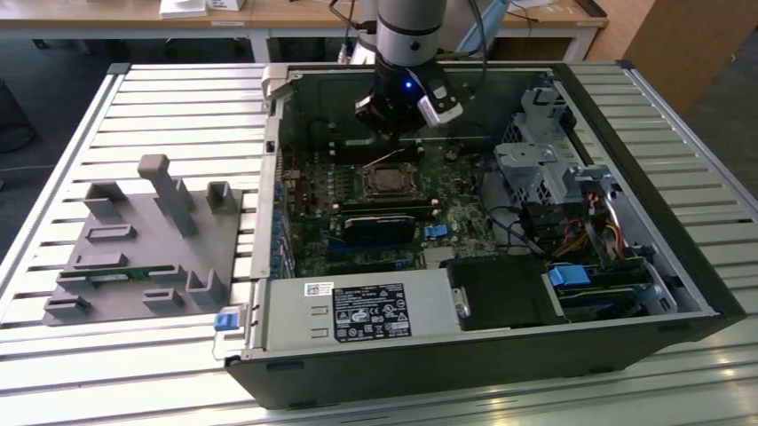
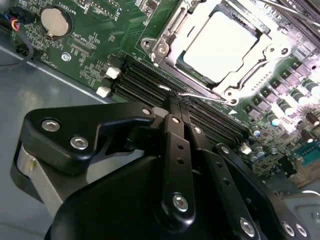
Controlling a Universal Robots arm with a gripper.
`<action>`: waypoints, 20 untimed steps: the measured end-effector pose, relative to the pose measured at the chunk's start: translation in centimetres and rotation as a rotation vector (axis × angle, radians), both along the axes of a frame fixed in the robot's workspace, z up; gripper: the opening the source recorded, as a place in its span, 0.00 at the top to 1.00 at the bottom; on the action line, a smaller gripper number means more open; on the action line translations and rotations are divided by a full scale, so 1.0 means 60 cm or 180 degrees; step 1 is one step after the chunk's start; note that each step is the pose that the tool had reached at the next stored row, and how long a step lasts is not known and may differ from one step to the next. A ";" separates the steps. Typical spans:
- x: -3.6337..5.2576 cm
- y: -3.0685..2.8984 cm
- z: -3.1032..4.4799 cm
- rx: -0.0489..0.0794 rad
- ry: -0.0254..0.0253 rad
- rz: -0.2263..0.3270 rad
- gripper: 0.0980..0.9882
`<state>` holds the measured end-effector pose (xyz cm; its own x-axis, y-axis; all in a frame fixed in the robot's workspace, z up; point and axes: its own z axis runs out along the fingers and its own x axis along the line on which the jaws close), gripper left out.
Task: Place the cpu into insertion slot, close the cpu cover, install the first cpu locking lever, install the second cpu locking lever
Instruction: 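Install the first cpu locking lever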
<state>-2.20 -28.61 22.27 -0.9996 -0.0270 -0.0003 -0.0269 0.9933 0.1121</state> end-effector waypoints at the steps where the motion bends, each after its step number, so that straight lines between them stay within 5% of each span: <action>1: 0.000 0.0000 0.002 0.0002 0.0000 0.0000 0.98; 20: -0.008 -0.0054 0.006 0.0022 0.0000 0.0000 0.98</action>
<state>-2.67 -28.93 22.63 -0.9996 -0.0271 -0.0004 -0.0269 0.9925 0.1190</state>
